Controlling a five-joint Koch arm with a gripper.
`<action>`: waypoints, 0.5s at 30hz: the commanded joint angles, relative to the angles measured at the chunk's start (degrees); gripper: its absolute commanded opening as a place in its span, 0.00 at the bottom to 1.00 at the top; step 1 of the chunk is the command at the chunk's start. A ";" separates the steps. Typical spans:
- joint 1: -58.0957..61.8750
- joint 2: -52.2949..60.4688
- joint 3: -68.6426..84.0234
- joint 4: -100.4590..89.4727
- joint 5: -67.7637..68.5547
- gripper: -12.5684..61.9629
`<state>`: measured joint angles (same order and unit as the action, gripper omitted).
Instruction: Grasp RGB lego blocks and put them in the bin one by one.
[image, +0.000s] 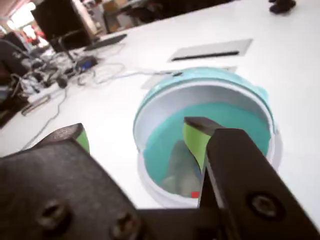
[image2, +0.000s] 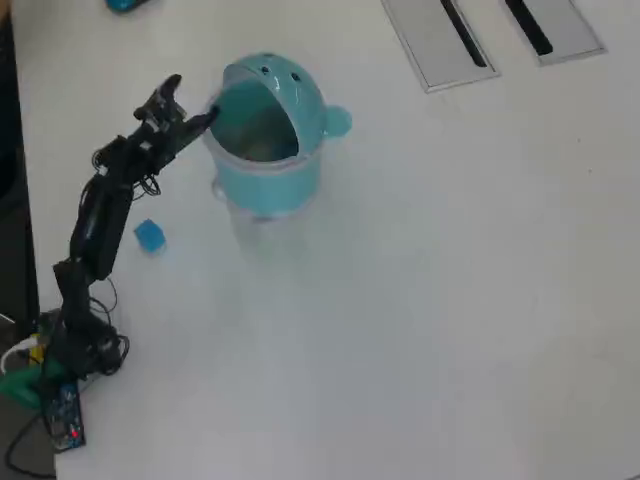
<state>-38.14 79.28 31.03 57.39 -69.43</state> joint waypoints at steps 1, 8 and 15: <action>-1.23 3.52 -3.60 0.26 -0.97 0.63; -8.00 7.29 -3.52 6.33 -0.79 0.63; -16.08 9.49 -3.34 21.18 -2.20 0.63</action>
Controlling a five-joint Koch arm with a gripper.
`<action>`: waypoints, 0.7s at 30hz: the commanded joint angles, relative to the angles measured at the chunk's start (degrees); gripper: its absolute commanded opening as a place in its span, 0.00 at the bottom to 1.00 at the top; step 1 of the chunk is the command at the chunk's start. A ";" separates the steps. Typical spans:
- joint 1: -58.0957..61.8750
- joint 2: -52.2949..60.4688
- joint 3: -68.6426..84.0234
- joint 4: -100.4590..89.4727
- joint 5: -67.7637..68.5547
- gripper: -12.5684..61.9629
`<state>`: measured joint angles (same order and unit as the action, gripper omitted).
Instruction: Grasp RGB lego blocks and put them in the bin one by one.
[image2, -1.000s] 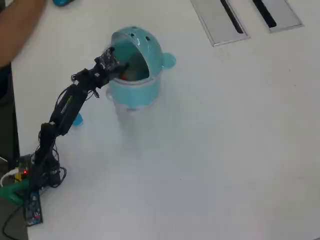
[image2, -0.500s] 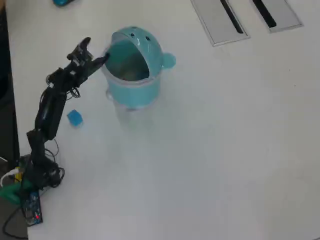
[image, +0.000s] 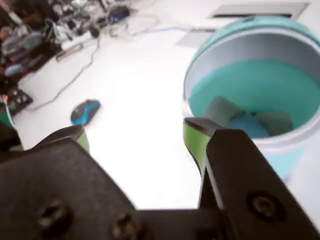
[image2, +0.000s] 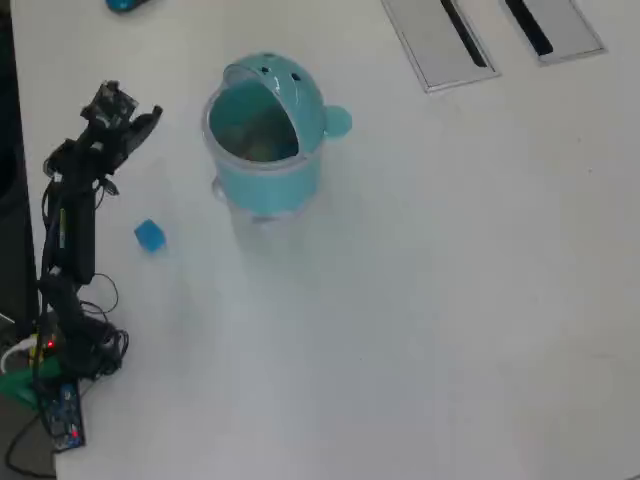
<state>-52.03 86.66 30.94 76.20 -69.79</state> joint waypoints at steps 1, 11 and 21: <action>-3.43 2.11 -3.08 4.57 -1.67 0.63; -9.84 13.97 22.06 7.73 1.41 0.63; -12.66 28.30 40.87 0.44 4.31 0.63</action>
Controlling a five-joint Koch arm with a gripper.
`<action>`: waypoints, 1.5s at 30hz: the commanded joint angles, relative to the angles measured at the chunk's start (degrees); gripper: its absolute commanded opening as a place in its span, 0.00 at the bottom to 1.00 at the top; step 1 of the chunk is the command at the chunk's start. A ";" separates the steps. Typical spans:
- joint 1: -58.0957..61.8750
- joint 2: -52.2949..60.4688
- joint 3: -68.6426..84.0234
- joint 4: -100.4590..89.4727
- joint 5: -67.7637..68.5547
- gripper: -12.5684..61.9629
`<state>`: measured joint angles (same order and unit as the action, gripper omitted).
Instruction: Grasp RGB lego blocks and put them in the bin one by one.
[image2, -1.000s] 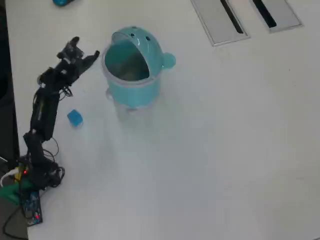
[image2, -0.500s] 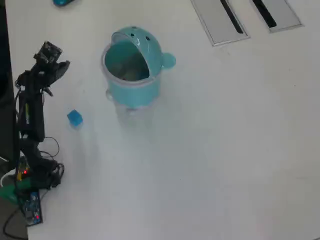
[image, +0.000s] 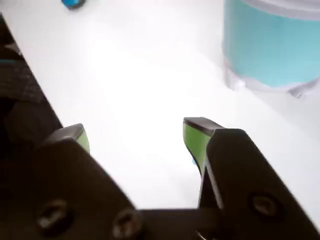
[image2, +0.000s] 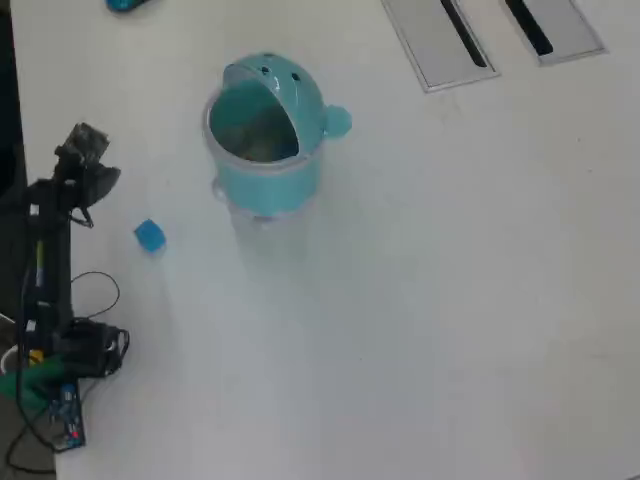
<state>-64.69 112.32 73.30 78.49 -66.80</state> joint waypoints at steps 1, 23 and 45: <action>0.18 3.69 0.09 -1.05 2.37 0.63; 0.18 22.50 40.43 -29.88 -14.85 0.60; 1.67 17.58 59.59 -53.35 -26.46 0.60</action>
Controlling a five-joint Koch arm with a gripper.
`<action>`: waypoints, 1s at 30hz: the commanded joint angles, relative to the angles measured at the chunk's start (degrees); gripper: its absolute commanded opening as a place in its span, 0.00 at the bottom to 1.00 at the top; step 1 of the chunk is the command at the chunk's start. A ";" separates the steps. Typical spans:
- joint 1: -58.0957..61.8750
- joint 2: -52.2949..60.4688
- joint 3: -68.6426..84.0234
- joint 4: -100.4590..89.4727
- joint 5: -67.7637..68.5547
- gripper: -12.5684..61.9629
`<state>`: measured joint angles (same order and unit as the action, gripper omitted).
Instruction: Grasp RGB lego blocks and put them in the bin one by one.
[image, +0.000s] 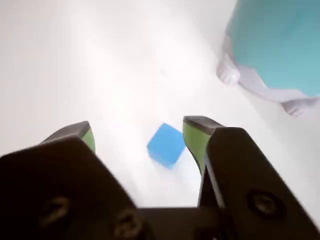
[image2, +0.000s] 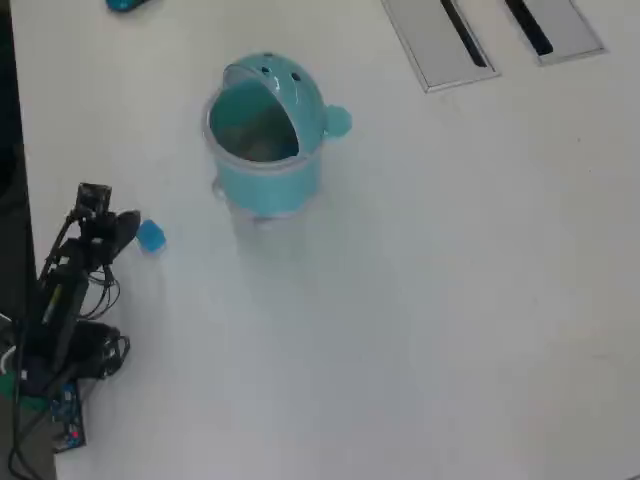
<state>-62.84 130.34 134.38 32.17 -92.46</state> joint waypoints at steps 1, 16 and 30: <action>-0.18 -1.14 -0.35 -9.32 -1.05 0.60; -1.05 -10.20 3.60 -22.32 -9.93 0.61; -4.31 -17.40 0.18 -22.41 -29.88 0.62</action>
<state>-66.53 113.03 140.19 13.97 -120.85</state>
